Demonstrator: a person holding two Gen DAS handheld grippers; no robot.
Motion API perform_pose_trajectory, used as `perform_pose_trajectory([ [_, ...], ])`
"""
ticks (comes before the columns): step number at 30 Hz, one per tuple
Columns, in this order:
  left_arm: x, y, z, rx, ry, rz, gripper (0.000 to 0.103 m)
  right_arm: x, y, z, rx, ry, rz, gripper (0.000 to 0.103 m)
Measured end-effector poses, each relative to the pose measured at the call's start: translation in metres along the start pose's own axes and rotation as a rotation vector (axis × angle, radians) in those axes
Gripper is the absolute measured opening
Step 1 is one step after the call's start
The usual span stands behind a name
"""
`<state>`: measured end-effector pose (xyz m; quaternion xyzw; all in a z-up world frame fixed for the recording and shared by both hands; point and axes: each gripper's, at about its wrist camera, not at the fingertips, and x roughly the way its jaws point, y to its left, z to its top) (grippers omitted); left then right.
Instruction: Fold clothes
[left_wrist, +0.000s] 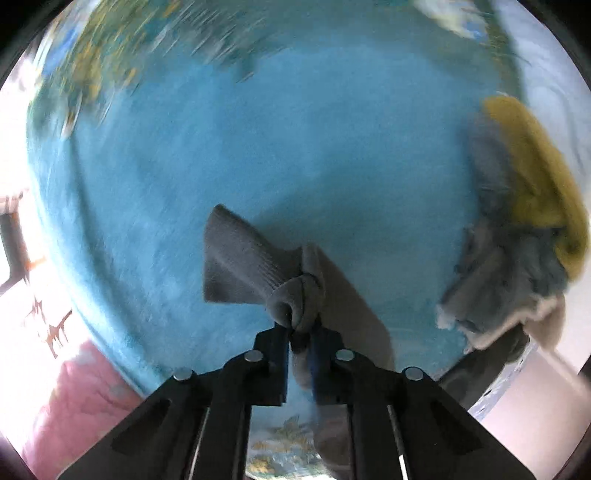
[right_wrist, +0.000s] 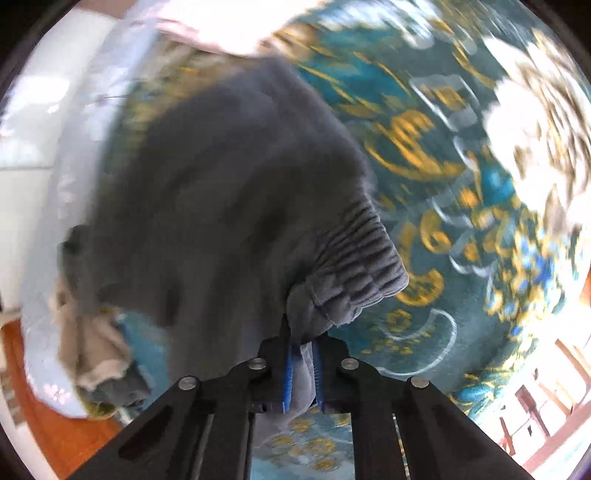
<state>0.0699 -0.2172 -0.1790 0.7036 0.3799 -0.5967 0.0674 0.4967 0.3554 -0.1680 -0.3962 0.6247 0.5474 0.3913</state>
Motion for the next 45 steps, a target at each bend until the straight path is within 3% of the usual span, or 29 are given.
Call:
perform_pose_trajectory([
  [1, -0.005, -0.01, -0.001, 0.031, -0.016, -0.016, 0.007, -0.015, 0.01, 0.002, -0.036, -0.022, 0.038, 0.008],
  [4, -0.056, -0.037, -0.019, 0.283, -0.124, -0.208, 0.007, -0.075, 0.035, 0.007, -0.139, -0.136, 0.223, 0.007],
  [6, -0.065, -0.024, -0.028, 0.369, -0.153, -0.188, 0.008, -0.11, 0.037, 0.014, -0.195, -0.217, 0.313, 0.007],
  [8, -0.053, -0.005, -0.031, 0.392, -0.137, -0.12, 0.009, -0.111, 0.023, 0.014, -0.22, -0.225, 0.254, 0.007],
  [10, -0.012, 0.019, -0.029, 0.323, -0.069, 0.021, 0.009, -0.079, 0.005, 0.01, -0.23, -0.149, 0.137, 0.008],
  [12, 0.024, 0.046, -0.025, 0.236, -0.025, 0.187, 0.009, -0.034, -0.019, 0.01, -0.194, -0.031, -0.043, 0.008],
  [14, 0.042, 0.064, -0.025, 0.163, 0.008, 0.243, 0.013, -0.007, -0.035, 0.001, -0.159, 0.014, -0.136, 0.008],
  [16, 0.042, 0.071, -0.027, 0.115, 0.004, 0.228, 0.013, 0.007, -0.046, -0.006, -0.122, 0.03, -0.181, 0.011],
  [20, 0.024, 0.064, -0.021, 0.118, 0.002, 0.218, 0.026, -0.006, -0.044, -0.005, -0.112, 0.005, -0.185, 0.015],
  [23, -0.007, 0.06, -0.012, 0.071, -0.072, 0.213, 0.032, -0.033, -0.03, 0.004, -0.125, -0.082, -0.226, 0.028],
  [25, -0.026, 0.054, -0.007, 0.037, -0.111, 0.163, 0.035, -0.053, -0.016, 0.012, -0.117, -0.16, -0.248, 0.042],
  [29, -0.053, 0.024, -0.001, 0.056, -0.176, 0.086, 0.035, -0.073, 0.038, 0.037, -0.164, -0.207, -0.164, 0.045],
  [33, -0.073, -0.005, 0.002, 0.16, -0.223, 0.062, 0.038, -0.046, 0.144, 0.028, -0.388, -0.173, -0.071, 0.058],
  [38, -0.076, -0.059, -0.013, 0.402, -0.249, 0.127, 0.043, 0.019, 0.299, -0.038, -0.871, -0.048, -0.057, 0.064],
  [41, -0.073, -0.079, -0.023, 0.511, -0.248, 0.162, 0.047, 0.065, 0.352, -0.072, -1.059, -0.005, -0.082, 0.068],
  [45, -0.065, -0.079, -0.022, 0.544, -0.252, 0.188, 0.049, 0.126, 0.414, -0.101, -1.231, 0.042, -0.157, 0.068],
])
